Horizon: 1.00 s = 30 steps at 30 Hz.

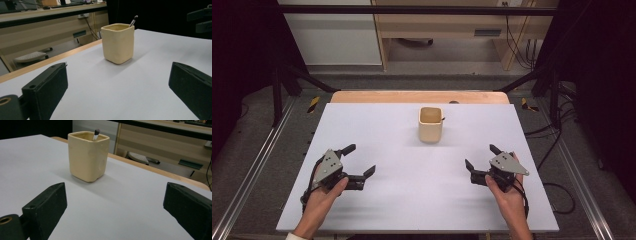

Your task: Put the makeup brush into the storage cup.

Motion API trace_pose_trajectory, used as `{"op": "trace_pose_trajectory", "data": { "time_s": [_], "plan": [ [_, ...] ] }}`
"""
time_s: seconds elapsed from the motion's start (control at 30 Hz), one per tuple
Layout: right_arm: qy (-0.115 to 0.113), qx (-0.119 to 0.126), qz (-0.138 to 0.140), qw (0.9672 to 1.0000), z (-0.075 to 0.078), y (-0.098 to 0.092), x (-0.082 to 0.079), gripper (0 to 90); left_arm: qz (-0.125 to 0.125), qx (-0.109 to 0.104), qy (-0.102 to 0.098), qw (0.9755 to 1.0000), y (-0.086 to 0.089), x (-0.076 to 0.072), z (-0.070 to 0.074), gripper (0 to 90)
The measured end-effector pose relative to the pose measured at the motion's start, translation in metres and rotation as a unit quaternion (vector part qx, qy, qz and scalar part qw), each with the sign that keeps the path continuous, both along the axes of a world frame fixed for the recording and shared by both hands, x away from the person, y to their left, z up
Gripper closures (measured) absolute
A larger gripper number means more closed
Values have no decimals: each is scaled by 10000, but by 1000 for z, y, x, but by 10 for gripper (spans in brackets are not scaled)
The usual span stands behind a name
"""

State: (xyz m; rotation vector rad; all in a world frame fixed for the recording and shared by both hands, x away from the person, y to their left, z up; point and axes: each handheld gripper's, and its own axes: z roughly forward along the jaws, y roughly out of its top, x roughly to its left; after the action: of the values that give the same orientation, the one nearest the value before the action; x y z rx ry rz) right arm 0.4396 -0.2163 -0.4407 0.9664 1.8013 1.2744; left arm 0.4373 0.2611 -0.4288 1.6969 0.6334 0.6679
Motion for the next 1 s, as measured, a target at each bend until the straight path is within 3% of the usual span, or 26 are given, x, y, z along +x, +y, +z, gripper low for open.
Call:
{"op": "trace_pose_trajectory", "data": {
  "time_s": [0.2, 0.43, 1.0],
  "plan": [
    [-94, -47, -53, 9999, 3, -8, -7, 74, 188, -71, -92, 9998, 23, -6, 2, 22],
    [-138, -68, -122, 9998, 3, -15, -14, 34, 384, -152, -183, 9990, 43, -11, 3, 19],
    [-169, 57, -319, 9993, -5, -43, -28, 34, 538, -253, -267, 9979, 61, -18, -9, 17]
  ]
}}
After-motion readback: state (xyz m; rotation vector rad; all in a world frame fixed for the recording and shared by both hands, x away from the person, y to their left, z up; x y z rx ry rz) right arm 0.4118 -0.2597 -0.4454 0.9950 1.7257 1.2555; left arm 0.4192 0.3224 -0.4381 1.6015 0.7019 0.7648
